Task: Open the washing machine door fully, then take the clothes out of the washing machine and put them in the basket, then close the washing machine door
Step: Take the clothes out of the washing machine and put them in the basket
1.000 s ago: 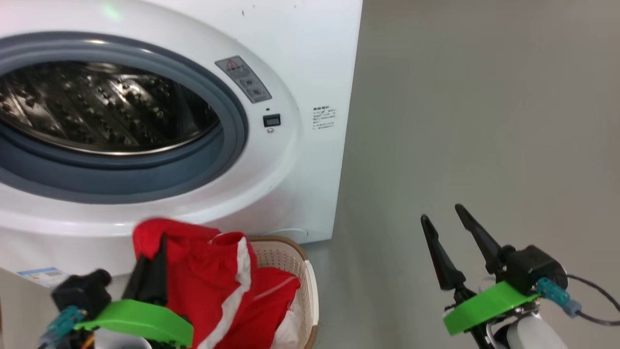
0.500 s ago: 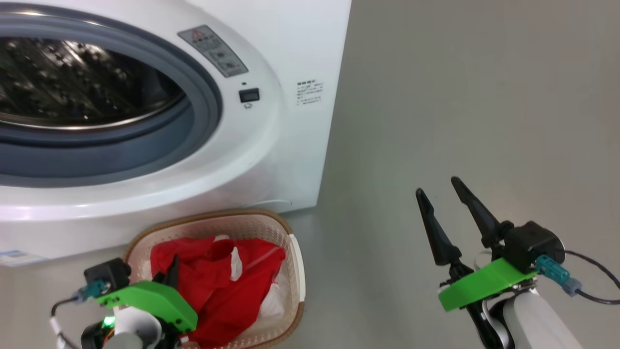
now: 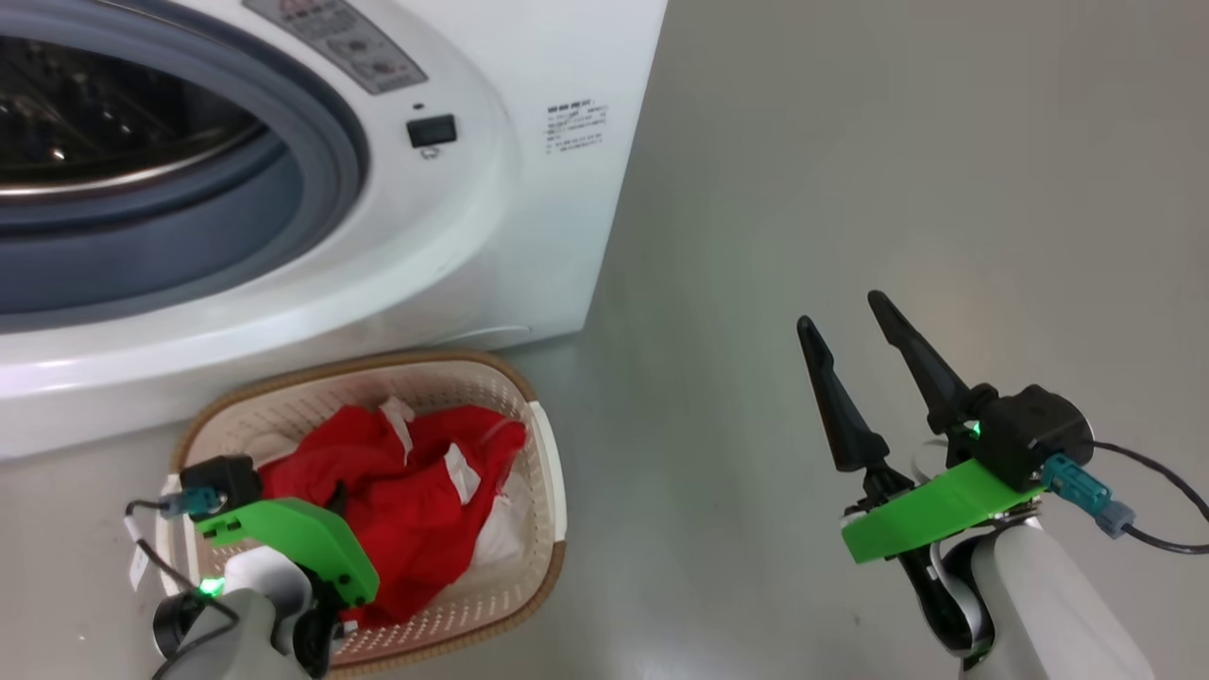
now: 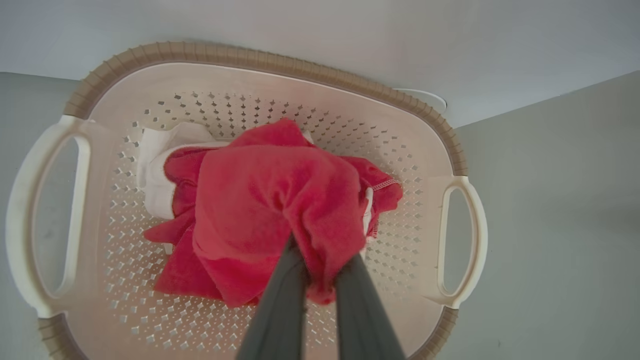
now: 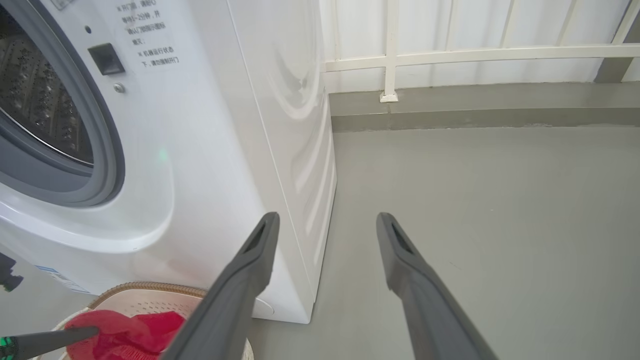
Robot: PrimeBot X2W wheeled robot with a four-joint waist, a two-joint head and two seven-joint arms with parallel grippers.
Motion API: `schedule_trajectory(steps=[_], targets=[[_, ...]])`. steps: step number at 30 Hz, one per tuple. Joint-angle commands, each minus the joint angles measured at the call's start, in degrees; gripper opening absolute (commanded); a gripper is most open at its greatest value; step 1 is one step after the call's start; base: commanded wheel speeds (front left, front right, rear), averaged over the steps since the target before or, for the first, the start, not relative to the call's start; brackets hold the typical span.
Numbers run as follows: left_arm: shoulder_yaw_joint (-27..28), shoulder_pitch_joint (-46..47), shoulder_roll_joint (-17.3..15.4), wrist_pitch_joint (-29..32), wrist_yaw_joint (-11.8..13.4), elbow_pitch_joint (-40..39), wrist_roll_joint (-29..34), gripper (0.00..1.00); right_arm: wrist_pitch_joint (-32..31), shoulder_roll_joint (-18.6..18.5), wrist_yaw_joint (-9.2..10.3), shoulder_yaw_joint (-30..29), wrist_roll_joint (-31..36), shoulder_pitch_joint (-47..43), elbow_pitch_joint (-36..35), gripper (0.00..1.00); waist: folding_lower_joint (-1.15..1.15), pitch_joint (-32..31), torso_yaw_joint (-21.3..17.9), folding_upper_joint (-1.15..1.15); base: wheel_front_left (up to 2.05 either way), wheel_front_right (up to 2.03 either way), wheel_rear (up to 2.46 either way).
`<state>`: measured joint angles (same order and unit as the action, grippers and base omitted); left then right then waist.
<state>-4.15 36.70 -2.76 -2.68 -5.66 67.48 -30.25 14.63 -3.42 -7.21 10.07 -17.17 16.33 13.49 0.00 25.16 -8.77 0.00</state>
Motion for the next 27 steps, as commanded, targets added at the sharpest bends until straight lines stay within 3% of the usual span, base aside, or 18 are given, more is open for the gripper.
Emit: schedule_trajectory(steps=[1,6,8,10,20,27], targets=[[0.76,0.75,-1.75,-0.31,-0.63,0.50,0.36,0.00,0.37,0.15,-0.28,1.30,-0.48,0.80,-1.44,1.00,0.00,1.87,-0.86,0.00,0.00,0.00,0.00],[-0.60,2.55,-2.11,-0.63,-0.89,3.71,1.11,0.00,0.37,0.30,-0.28,1.45,-0.60,1.59,-1.15,1.00,0.00,3.08,-1.26,0.00,0.00,0.00,0.00],[-0.85,2.73,-2.11,-1.27,-0.95,4.33,1.17,0.16,0.37,0.35,-0.28,1.49,-0.64,1.71,-0.97,1.00,0.00,3.07,-1.30,0.00,0.00,0.00,0.00],[-0.49,2.72,-2.02,-2.42,-0.99,4.74,0.61,1.00,0.37,0.38,-0.28,1.55,-0.49,1.72,-0.61,1.00,0.00,2.81,-1.27,0.00,0.00,0.00,0.00],[-2.47,1.69,-1.05,-7.14,-1.66,5.01,0.17,1.00,0.37,0.46,-0.28,0.57,0.76,0.87,0.71,1.00,0.00,-1.66,0.33,0.00,0.00,0.00,0.00],[-6.34,-2.74,-0.42,-11.21,-1.80,-1.10,-2.35,1.00,0.37,0.47,-0.28,-1.46,2.79,-1.17,1.26,1.00,0.00,-7.03,2.49,0.00,0.00,0.00,0.00]])
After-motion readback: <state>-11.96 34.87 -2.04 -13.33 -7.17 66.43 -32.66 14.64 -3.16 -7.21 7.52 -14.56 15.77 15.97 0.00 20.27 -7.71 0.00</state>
